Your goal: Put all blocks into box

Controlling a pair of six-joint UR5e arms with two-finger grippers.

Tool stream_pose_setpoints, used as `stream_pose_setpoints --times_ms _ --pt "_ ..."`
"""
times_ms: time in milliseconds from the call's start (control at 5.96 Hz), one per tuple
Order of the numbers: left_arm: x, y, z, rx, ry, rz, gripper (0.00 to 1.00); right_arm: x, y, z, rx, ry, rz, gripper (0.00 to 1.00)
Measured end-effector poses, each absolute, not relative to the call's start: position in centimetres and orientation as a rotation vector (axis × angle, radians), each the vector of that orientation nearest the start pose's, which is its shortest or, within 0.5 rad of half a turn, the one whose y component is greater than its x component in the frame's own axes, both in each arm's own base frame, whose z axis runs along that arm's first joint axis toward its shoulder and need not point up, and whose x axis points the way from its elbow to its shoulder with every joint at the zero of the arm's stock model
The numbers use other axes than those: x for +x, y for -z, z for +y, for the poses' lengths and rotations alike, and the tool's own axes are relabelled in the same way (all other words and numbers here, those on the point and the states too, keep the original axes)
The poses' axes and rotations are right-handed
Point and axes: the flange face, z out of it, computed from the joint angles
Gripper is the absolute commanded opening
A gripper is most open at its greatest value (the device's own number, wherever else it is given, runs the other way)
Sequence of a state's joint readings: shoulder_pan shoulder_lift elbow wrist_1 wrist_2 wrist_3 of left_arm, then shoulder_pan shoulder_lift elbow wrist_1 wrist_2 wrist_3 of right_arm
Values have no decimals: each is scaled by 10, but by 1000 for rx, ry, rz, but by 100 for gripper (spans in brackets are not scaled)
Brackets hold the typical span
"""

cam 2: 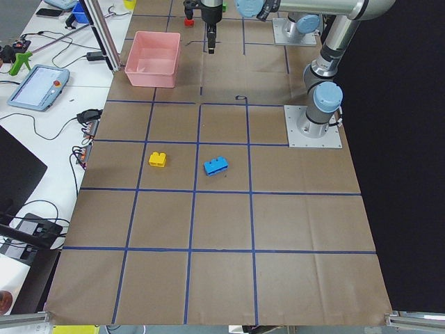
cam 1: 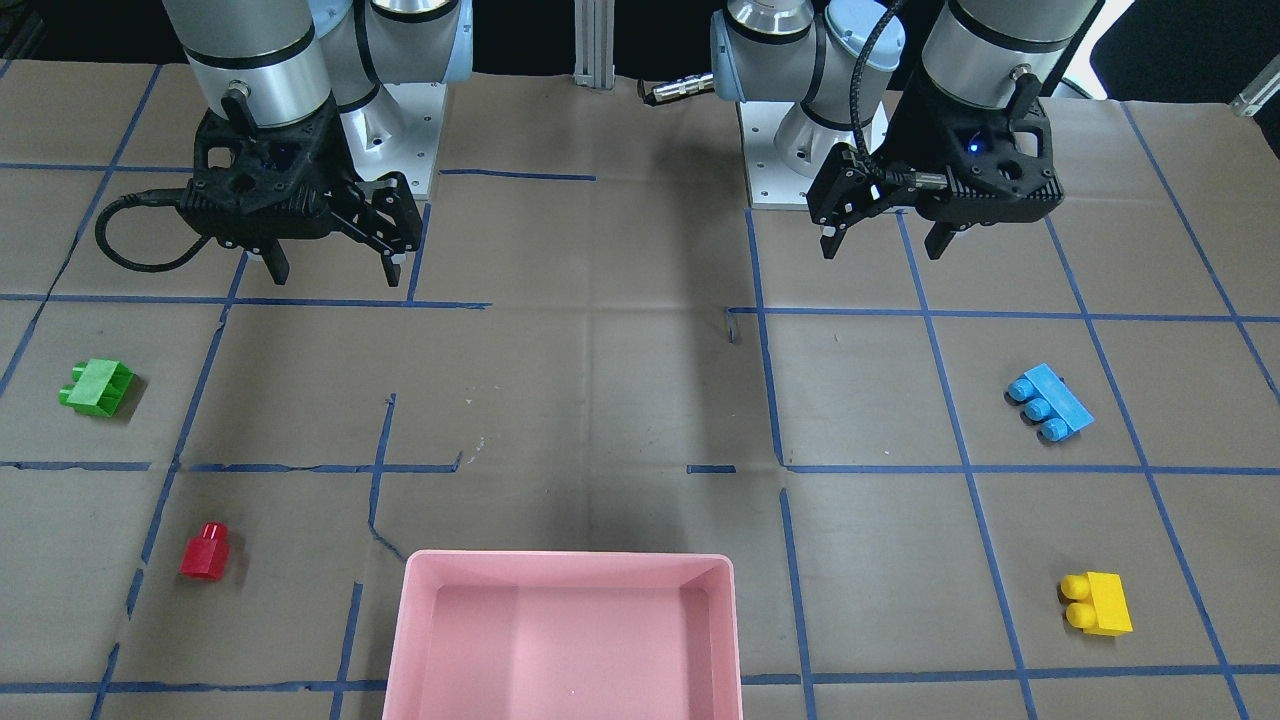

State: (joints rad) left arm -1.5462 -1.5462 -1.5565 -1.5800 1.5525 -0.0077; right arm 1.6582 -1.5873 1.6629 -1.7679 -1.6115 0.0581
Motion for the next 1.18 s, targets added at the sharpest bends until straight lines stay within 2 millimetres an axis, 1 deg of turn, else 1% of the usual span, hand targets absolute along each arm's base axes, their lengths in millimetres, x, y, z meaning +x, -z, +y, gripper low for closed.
stream_pose_setpoints --times_ms 672,1175 --pt "-123 -506 -486 -37 44 3156 100 173 -470 -484 -42 198 3161 100" --pt "-121 -516 -482 -29 73 3158 100 172 -471 -484 -41 201 3158 100"
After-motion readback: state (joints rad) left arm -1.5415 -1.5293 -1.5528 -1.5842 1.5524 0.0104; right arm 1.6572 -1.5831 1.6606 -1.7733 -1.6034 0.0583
